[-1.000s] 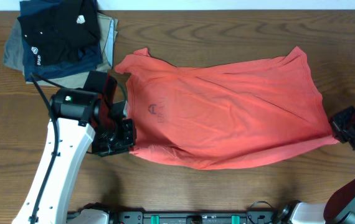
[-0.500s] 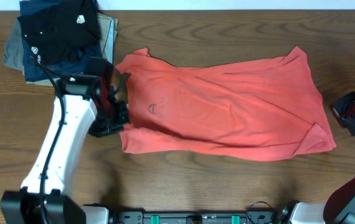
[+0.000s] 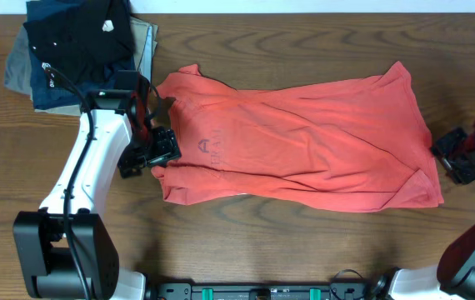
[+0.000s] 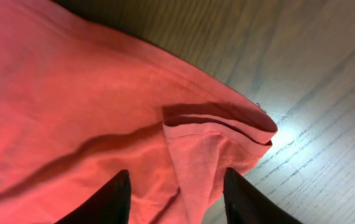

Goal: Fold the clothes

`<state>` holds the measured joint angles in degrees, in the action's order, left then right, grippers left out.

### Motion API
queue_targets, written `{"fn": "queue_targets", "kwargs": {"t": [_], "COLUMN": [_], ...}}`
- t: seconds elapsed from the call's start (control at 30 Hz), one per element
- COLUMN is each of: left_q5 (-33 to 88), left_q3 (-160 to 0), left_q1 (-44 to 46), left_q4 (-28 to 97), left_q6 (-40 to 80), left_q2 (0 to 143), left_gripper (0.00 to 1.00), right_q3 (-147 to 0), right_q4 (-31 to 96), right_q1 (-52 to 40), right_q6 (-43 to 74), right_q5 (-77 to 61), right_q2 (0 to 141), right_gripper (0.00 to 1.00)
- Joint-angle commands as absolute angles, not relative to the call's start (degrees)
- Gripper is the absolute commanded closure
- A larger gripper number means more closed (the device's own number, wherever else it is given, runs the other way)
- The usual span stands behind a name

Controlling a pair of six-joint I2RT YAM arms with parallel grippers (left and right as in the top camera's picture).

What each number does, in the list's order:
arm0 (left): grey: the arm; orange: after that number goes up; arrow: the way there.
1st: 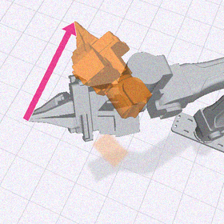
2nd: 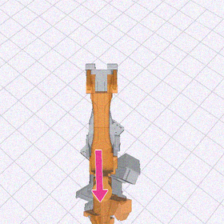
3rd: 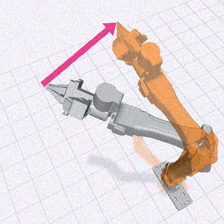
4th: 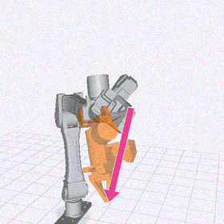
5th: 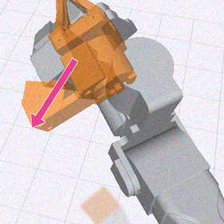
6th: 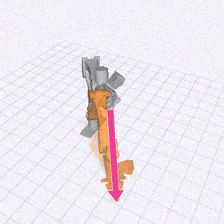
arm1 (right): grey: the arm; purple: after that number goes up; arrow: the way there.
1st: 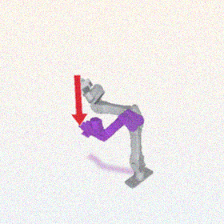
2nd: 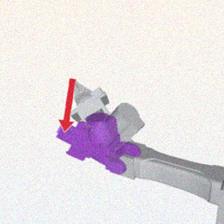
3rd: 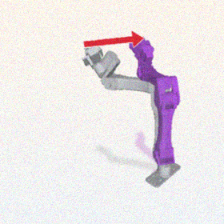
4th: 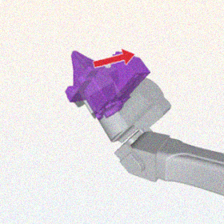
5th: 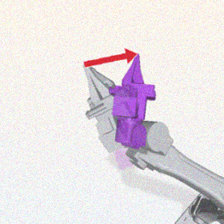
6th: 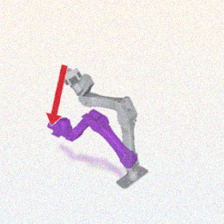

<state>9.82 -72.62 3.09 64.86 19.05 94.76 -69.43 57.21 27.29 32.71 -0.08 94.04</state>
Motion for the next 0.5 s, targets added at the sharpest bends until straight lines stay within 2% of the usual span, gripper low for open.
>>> {"fn": "queue_targets", "kwargs": {"t": [0.0, 0.17, 0.2, 0.23, 0.33, 0.47], "left_q5": [8.73, 9.8, 9.89, 10.17, 12.84, 16.05], "left_q3": [-73.49, -73.67, -73.52, -73.23, -71.5, -66.83], "left_q1": [2.94, 2.96, 2.96, 3.01, 3.97, 7.22], "left_q4": [66.13, 69.28, 70.08, 70.67, 72.01, 69.63], "left_q6": [19.16, 19.16, 19.18, 19.18, 18.9, 19.51], "left_q2": [94.91, 94.61, 94.61, 94.61, 94.63, 94.63], "left_gripper": [0.11, 0.11, 0.15, 0.23, 0.57, 0.59], "right_q3": [-70.06, -70.06, -70.06, -70.06, -70.06, -70.06], "right_q4": [57.74, 58.7, 58.94, 59.16, 59.66, 59.83], "right_q1": [26.17, 26.17, 26.17, 26.17, 26.17, 26.15], "right_q6": [29.06, 28.12, 28.12, 28.12, 28.16, 28.18], "right_q5": [-1.96, -2.0, -2.0, -2.0, -2.0, -2.07], "right_q2": [95.88, 96.57, 96.57, 96.57, 96.57, 96.57], "right_gripper": [0.5, 0.5, 0.5, 0.5, 0.5, 0.5]}}
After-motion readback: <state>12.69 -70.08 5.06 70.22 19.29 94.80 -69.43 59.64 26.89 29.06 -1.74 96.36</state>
